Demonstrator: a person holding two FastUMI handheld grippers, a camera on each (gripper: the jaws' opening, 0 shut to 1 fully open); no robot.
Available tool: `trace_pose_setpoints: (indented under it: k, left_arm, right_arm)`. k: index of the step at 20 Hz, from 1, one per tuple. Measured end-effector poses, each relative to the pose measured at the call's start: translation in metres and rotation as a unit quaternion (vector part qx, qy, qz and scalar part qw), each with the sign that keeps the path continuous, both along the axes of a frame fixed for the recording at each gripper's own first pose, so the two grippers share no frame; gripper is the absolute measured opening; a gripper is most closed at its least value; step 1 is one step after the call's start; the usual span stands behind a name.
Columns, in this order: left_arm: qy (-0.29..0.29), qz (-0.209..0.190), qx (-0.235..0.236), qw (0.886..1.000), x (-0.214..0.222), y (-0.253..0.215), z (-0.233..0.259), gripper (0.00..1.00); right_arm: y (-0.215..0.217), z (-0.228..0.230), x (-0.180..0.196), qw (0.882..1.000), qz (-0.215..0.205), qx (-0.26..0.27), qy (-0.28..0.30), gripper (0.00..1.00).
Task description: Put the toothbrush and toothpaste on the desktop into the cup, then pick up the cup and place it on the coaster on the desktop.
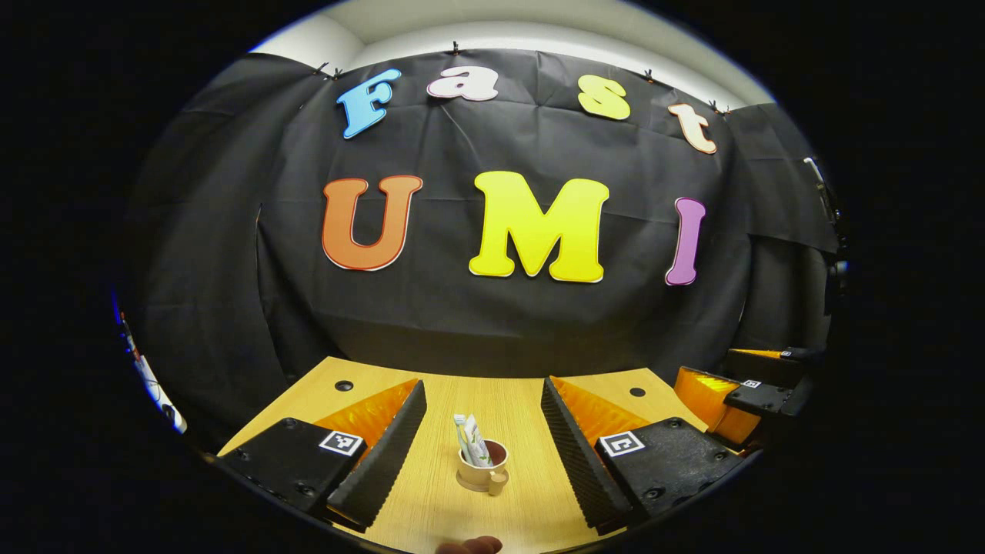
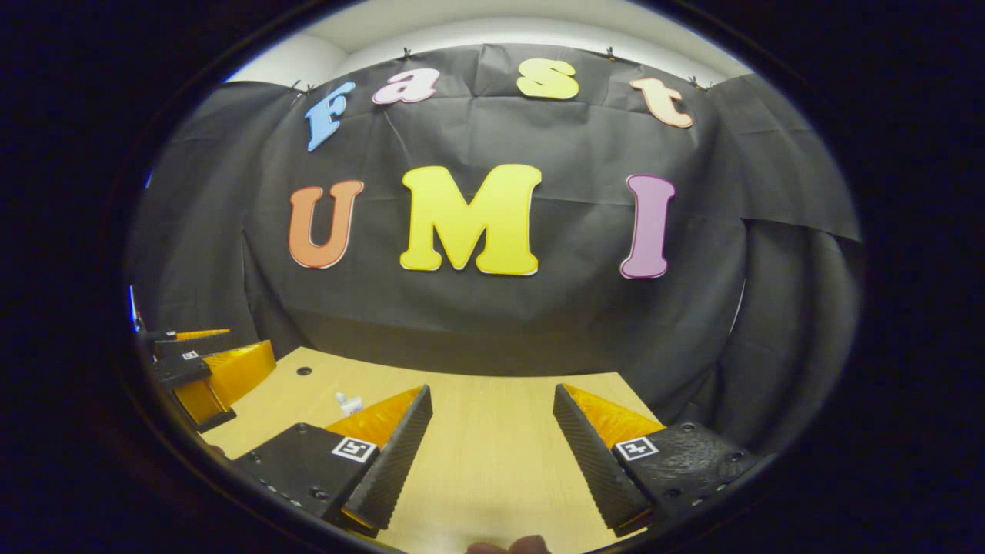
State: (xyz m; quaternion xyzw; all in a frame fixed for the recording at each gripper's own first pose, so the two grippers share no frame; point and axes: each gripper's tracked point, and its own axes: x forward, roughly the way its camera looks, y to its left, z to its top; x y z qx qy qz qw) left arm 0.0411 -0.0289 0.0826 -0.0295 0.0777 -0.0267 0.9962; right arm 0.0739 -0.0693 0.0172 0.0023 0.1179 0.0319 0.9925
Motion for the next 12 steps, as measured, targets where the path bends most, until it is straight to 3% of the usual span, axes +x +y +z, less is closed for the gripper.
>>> trace_pose_setpoints:
  k: [12]
  left_arm:
    - [-0.014,0.014,0.002,1.0,-0.005,0.012,0.013,0.95]
  right_arm:
    - [0.013,0.018,0.002,1.0,0.018,-0.003,-0.022,0.96]
